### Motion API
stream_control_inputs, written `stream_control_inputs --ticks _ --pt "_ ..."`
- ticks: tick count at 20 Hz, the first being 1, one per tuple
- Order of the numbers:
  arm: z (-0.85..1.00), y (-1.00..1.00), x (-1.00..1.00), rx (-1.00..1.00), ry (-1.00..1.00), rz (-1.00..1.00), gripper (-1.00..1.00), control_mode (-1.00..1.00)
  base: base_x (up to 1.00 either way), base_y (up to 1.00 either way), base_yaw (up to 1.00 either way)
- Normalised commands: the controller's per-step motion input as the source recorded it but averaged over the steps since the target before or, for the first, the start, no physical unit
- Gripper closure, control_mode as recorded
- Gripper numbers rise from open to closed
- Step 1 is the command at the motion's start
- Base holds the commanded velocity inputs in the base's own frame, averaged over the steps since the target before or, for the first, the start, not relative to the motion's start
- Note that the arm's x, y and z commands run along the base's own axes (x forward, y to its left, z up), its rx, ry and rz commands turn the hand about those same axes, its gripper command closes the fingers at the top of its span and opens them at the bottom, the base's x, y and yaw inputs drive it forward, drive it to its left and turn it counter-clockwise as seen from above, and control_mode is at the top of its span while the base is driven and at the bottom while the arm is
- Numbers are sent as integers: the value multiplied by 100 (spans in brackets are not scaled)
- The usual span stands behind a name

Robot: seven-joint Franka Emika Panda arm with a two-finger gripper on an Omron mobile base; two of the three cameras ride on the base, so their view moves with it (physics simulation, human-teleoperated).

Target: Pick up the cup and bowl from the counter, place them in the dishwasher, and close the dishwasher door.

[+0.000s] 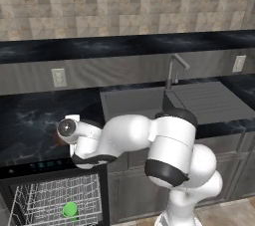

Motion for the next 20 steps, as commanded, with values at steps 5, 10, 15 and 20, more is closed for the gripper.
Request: stream_control_inputs --ticks 5,10,15,20 --pt "-27 41 21 0 0 0 -100 -100 0 0 0" --pt "-28 43 16 0 0 0 -100 -100 0 0 0" --pt "-25 31 21 0 0 0 -100 -100 0 0 0" --pt "-26 19 29 0 0 0 100 -100 0 0 0"
